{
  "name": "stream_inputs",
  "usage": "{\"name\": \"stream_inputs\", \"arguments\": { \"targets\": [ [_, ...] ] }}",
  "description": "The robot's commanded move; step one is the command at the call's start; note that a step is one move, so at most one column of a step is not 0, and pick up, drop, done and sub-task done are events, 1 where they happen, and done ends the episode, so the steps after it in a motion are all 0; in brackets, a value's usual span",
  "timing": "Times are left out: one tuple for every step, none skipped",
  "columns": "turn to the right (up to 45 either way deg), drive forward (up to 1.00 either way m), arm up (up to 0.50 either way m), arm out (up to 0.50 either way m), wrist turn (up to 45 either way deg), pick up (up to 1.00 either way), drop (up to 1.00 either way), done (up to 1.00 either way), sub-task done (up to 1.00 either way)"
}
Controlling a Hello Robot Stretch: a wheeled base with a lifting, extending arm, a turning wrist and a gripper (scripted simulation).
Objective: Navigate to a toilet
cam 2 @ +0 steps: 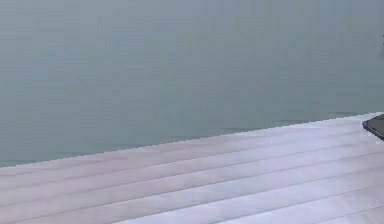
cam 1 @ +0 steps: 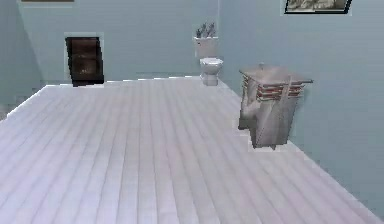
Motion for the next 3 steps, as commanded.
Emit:
{"name": "stream_inputs", "arguments": {
  "targets": [
    [0.0,1.0,0.0,0.0,0.0,0.0,0.0,0.0,0.0],
    [0.0,1.0,0.0,0.0,0.0,0.0,0.0,0.0,0.0],
    [0.0,0.55,0.0,0.0,0.0,0.0,0.0,0.0,0.0]
  ]
}}
